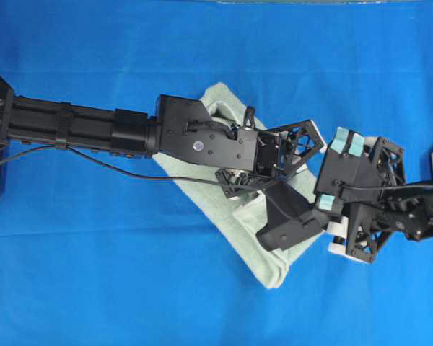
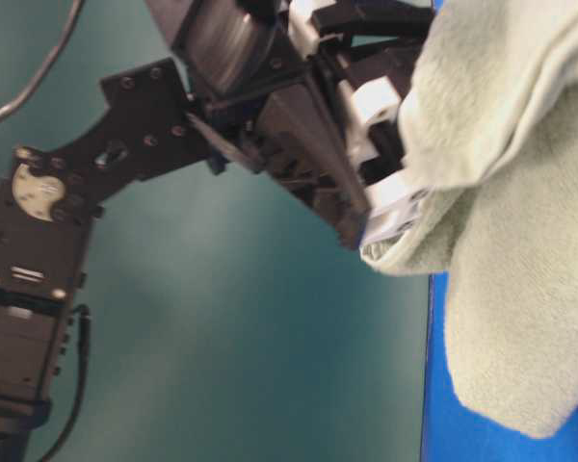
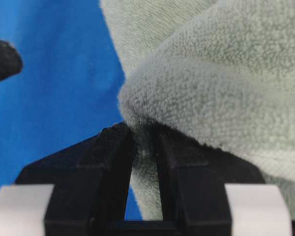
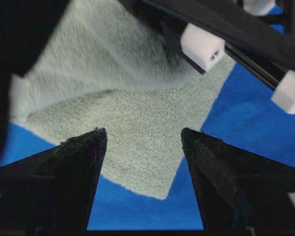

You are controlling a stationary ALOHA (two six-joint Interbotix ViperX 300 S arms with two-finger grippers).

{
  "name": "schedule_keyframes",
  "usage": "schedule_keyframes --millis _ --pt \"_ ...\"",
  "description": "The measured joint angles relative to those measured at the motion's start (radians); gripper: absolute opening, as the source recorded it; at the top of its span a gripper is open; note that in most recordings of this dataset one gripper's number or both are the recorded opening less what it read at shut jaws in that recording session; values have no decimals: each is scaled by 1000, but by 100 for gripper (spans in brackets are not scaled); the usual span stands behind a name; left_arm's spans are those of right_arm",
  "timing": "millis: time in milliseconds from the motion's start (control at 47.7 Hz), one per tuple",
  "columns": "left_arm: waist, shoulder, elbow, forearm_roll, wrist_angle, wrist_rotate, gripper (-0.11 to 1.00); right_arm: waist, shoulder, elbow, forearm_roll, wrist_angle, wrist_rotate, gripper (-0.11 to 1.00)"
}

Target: Fold a bath towel.

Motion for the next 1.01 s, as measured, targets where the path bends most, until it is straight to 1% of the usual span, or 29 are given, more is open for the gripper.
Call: schedule_keyframes --millis 105,252,294,440,461,524,566,650,734,860,943,1006 --pt "2 0 20 -2 -32 -51 13 -2 -6 2 -5 0 0 64" --pt "5 -5 41 -2 -41 -133 14 0 -9 2 -5 -2 2 64" --pt "8 -6 44 -2 -48 -166 21 0 -9 2 -5 -3 0 64" --pt "25 -15 55 -2 -97 -290 63 0 -15 2 -5 -3 0 64" --pt "28 -17 55 -2 -107 -316 71 0 -17 3 -6 -3 0 64" --pt "38 -25 61 -2 -127 -377 83 0 -25 2 -5 -3 0 64" --pt "44 -35 67 -2 -138 -414 87 0 -29 3 -5 -5 0 64" --pt "60 -60 86 -2 -152 -460 87 0 -46 9 -6 -5 0 64" --pt "69 -92 117 -2 -155 -489 87 0 -63 14 -14 -6 0 64" --pt "66 -178 198 -2 -155 -546 87 0 -91 18 -35 -9 0 64" --pt "63 -252 262 -2 -158 -612 87 0 -115 17 -58 -11 0 64" --pt "63 -310 311 -2 -167 -640 87 0 -132 17 -74 -11 0 64"
